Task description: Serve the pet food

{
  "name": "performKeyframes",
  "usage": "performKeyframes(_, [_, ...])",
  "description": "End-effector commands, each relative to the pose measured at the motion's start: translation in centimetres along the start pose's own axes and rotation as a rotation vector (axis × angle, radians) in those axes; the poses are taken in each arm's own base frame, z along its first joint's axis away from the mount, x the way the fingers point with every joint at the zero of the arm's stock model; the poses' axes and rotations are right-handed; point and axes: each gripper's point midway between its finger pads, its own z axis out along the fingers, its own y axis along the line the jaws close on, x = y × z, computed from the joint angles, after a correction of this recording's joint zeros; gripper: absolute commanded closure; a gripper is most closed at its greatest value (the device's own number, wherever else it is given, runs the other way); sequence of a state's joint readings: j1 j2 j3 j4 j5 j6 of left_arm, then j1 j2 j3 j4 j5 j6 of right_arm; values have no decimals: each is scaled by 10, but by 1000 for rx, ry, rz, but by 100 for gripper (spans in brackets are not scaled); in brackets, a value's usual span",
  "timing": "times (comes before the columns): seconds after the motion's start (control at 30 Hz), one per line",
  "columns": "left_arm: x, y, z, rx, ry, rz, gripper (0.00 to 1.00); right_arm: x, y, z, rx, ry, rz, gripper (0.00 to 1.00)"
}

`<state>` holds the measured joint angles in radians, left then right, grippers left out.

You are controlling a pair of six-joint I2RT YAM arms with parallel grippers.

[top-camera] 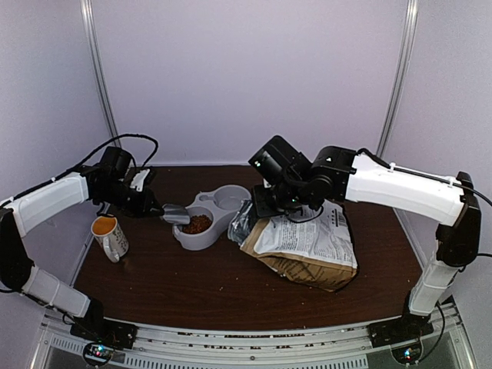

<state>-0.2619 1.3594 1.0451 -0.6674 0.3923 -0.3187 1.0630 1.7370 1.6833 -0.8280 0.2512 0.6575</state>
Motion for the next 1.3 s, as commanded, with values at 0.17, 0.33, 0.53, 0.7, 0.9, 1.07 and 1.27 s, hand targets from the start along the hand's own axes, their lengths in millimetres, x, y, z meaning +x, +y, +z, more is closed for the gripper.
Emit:
performKeyframes(0.17, [-40, -25, -60, -36, -205, 123, 100, -33, -5, -37, -20, -133, 25, 100])
performKeyframes(0.33, [-45, -49, -87, 14, -282, 160, 100, -35, -8, -41, -8, -142, 14, 100])
performKeyframes(0.53, [-24, -106, -91, 218, -226, 230, 100, -37, -6, -47, -30, -151, -1, 100])
performKeyframes(0.7, [5, -159, -81, 390, -135, 297, 100, -34, 3, -53, -55, -157, -37, 100])
performKeyframes(0.9, [21, -187, -58, 479, -76, 311, 100, -26, 14, -51, -78, -142, -51, 100])
performKeyframes(1.07, [30, -187, -14, 447, -15, 277, 100, -23, 23, -53, -102, -140, -49, 100])
performKeyframes(1.27, [52, -184, 68, 320, 114, 248, 100, -16, 36, -52, -142, -124, -41, 100])
